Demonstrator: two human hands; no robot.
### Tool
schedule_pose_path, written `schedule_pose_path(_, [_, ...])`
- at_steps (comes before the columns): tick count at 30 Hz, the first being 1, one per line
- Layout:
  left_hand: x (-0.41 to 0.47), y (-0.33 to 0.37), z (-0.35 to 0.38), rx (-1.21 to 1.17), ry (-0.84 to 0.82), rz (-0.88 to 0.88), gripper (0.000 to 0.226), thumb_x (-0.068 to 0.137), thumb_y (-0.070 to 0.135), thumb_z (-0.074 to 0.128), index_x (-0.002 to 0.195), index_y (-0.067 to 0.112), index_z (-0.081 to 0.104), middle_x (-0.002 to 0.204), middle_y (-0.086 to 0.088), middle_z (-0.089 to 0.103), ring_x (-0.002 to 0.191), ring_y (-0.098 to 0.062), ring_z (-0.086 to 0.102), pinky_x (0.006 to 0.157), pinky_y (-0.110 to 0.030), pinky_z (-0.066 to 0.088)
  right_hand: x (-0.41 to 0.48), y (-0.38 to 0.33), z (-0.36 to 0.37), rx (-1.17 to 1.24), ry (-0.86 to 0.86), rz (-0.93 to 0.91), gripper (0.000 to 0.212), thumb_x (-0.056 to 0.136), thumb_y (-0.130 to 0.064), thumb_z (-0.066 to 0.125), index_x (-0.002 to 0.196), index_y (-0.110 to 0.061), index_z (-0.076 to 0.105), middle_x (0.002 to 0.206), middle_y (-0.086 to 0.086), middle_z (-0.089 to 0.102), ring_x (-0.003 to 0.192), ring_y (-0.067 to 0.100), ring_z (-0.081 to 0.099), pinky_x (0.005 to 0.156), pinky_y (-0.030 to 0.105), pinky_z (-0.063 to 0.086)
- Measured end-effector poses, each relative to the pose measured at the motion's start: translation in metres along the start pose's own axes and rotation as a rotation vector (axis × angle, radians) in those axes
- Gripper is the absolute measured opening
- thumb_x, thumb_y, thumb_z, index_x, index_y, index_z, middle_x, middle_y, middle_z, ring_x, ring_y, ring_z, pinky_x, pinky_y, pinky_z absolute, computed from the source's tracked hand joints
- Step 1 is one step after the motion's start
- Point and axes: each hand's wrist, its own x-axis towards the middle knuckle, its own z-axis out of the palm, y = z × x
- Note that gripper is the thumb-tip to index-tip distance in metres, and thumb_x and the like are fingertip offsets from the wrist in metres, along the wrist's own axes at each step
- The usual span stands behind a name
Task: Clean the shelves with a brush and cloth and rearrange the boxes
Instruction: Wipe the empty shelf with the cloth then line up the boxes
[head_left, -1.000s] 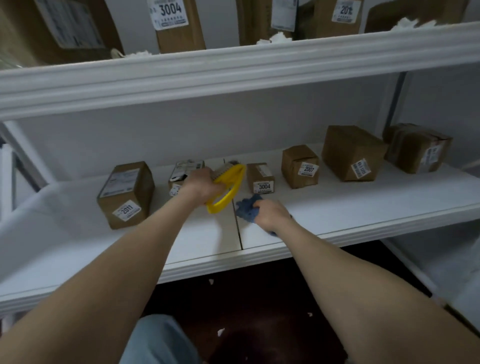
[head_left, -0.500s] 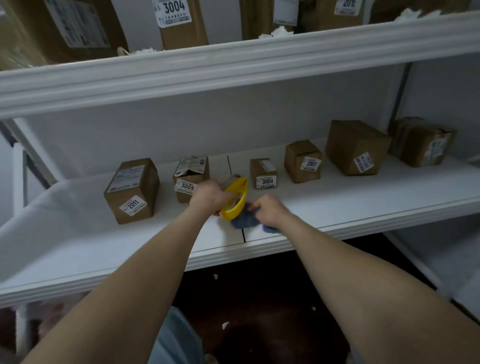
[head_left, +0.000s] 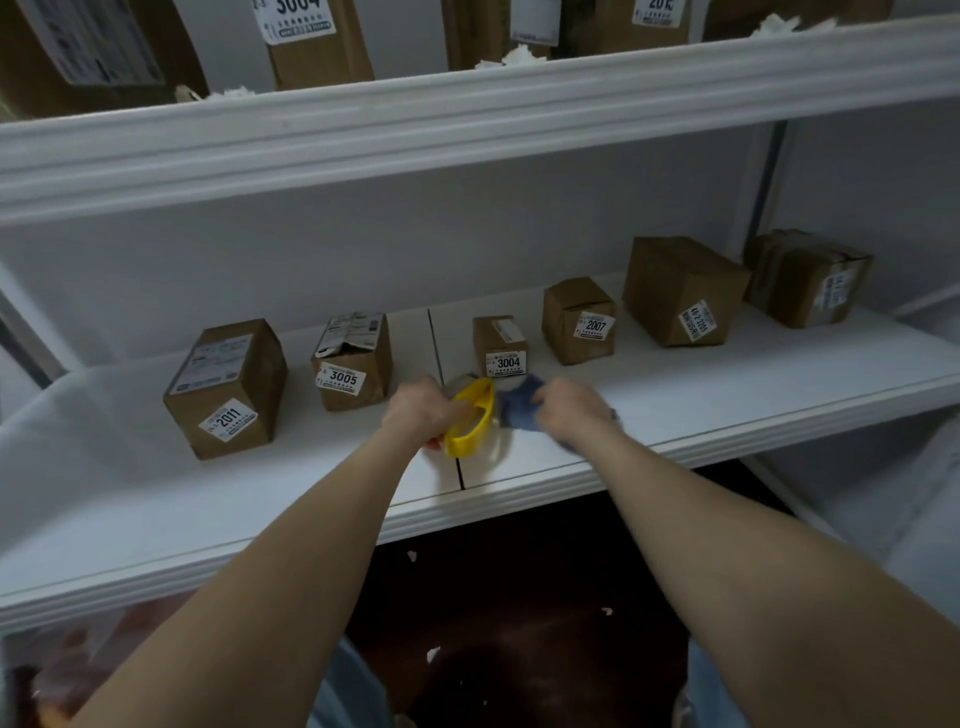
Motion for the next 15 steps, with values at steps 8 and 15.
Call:
schedule_pose_path(8, [0.001, -0.002, 0.003, 0.049, 0.036, 0.016, 0.032, 0.077, 0.040, 0.063, 0.076, 0.009, 0.054, 0.054, -0.003, 0.055, 0.039, -0.011, 0.055, 0.029, -0.013, 0.032, 0.001, 0.035, -0.017, -0.080, 0.108, 0.134, 0.035, 0.095, -0.021, 0.049, 0.129, -0.012, 0.056, 0.123, 0.014, 0.059, 0.112, 0.032, 0.057, 0.095, 0.039, 0.048])
schedule_pose_path(15, [0.001, 0.001, 0.005, 0.252, 0.059, 0.025, 0.049, 0.080, 0.048, 0.061, 0.112, 0.014, 0.047, 0.103, -0.007, 0.059, 0.097, -0.028, 0.061, 0.068, -0.029, 0.046, 0.019, 0.038, -0.037, -0.251, 0.160, 0.218, 0.038, 0.091, -0.027, 0.058, 0.125, -0.010, 0.054, 0.124, 0.015, 0.049, 0.112, 0.032, 0.049, 0.093, 0.039, 0.045])
